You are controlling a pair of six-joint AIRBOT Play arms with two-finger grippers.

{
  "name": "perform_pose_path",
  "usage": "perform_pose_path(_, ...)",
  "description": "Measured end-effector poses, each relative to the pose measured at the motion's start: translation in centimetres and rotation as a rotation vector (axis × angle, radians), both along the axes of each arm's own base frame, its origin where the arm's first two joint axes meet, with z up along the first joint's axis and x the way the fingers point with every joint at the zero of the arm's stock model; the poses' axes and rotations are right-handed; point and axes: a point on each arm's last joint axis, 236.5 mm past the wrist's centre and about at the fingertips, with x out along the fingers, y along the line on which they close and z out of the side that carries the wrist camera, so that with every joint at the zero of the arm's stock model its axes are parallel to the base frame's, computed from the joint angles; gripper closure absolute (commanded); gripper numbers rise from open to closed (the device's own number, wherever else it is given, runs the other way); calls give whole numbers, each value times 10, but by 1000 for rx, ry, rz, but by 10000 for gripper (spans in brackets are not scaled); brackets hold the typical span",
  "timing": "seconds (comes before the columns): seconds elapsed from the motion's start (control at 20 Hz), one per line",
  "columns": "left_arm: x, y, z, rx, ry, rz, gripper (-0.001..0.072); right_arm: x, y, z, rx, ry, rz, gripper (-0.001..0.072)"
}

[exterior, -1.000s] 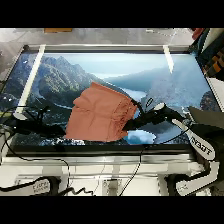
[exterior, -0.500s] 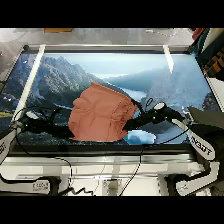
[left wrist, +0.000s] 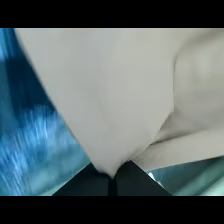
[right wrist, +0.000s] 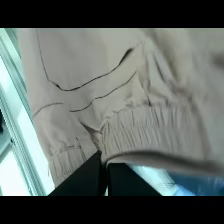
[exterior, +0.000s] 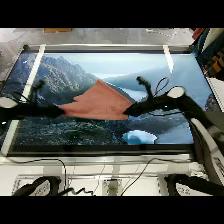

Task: Fold the clothes and pants, and hang the long-sleeved shirts on hangers.

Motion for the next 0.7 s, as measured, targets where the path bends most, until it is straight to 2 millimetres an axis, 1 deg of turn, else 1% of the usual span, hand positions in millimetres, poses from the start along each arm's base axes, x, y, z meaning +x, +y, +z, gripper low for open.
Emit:
perform_pose_path(0.1, 1, -7, 72, -18, -215, 35, 705, -7, 3, 56, 60, -126, -4, 690)
perform_pose_path(0.2, -13, -16, 141, -39, -423, 66, 705, -25, 6, 118, 141, -252, -8, 690)
perform_pose_path(0.3, -41, -27, 206, -73, -617, 83, 706, -50, 8, 177, 249, -348, -22, 690)
perform_pose_path(0.35, -57, -32, 231, -84, -699, 90, 706, -62, 7, 204, 302, -385, -42, 690)
perform_pose_path(0.4, -73, -35, 254, -91, -780, 100, 706, -72, 5, 226, 349, -411, -65, 690)
perform_pose_path(0.45, -86, -36, 273, -96, -846, 116, 707, -79, 2, 245, 388, -429, -99, 691)
perform_pose_path(0.5, -97, -36, 286, -109, -889, 137, 707, -82, -2, 257, 414, -434, -138, 691)
perform_pose_path(0.55, -103, -34, 295, -122, -913, 165, 707, -81, -6, 264, 428, -427, -182, 690)
perform_pose_path(0.6, -104, -31, 295, -131, -907, 192, 707, -74, -11, 264, 421, -408, -235, 690)
perform_pose_path(0.65, -101, -27, 288, -141, -878, 213, 706, -64, -16, 257, 405, -377, -292, 690)
perform_pose_path(0.7, -93, -25, 274, -156, -826, 229, 706, -51, -21, 245, 384, -339, -345, 690)
